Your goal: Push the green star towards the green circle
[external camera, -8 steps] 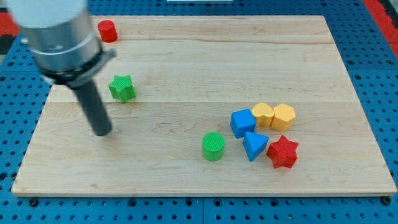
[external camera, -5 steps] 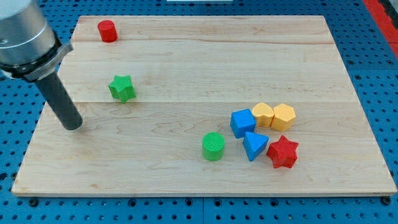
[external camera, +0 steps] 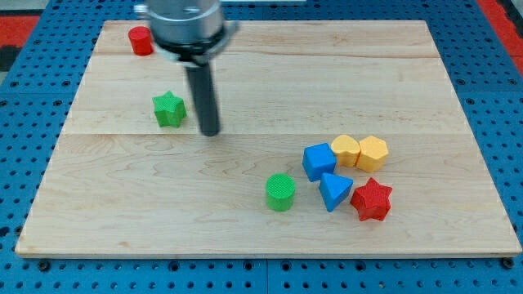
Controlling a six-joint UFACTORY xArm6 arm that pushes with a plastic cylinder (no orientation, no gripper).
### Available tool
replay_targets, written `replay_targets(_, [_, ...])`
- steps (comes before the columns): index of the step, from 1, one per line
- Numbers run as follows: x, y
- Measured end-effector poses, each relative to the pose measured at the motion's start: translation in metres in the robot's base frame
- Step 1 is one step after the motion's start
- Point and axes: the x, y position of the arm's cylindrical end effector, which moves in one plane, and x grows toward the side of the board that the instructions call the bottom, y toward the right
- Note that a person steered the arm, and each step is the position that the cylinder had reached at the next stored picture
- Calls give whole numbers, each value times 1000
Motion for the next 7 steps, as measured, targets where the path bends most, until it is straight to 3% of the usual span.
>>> replay_targets(2, [2,122])
replay_targets(3, [-23,125])
replay_targets(6, [-88,-23])
replay_targets(7, [-67,-50])
